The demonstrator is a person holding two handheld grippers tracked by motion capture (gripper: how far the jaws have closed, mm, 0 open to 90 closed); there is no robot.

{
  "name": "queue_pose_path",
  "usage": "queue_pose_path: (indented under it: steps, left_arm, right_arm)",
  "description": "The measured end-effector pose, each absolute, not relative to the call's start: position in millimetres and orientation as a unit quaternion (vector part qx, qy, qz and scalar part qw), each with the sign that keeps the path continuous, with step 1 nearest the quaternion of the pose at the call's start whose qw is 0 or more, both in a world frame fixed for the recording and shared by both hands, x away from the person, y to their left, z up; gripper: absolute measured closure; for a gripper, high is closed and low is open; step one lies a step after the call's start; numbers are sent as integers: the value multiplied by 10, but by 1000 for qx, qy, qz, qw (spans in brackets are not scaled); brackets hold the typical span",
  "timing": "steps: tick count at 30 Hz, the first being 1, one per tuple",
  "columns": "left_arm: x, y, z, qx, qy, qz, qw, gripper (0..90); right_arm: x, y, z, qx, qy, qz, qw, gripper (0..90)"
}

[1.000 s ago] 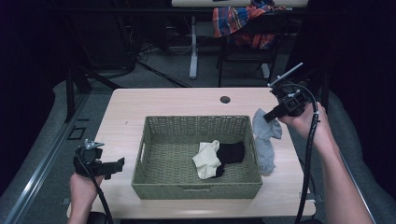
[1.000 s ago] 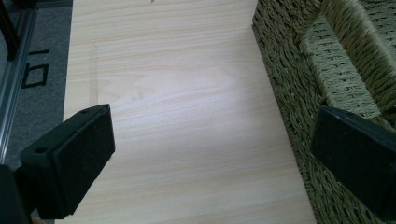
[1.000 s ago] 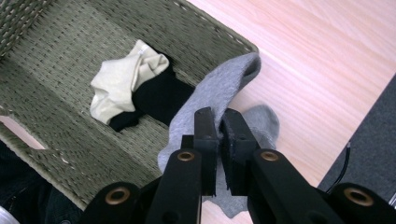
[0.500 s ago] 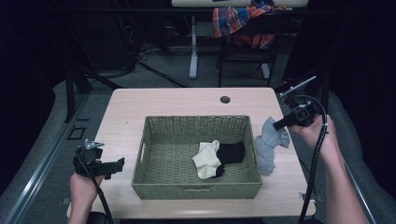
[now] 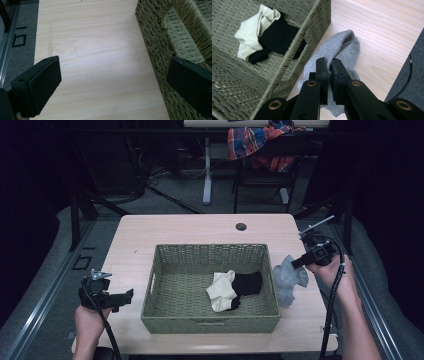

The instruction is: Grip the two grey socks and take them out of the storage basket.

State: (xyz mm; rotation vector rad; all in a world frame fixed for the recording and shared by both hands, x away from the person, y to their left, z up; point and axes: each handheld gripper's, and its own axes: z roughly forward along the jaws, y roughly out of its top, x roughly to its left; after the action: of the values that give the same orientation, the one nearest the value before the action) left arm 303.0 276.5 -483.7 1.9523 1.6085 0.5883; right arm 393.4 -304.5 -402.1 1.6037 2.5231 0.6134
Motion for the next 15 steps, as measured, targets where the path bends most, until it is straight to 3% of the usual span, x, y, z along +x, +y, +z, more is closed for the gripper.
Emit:
queue_pose_path:
  steps: [15]
  left_arm:
    - [3031, 2765, -4834, 726, 595, 219, 269, 2]
  right_arm:
    - [3947, -3064, -4321, 528, 831, 171, 36, 861]
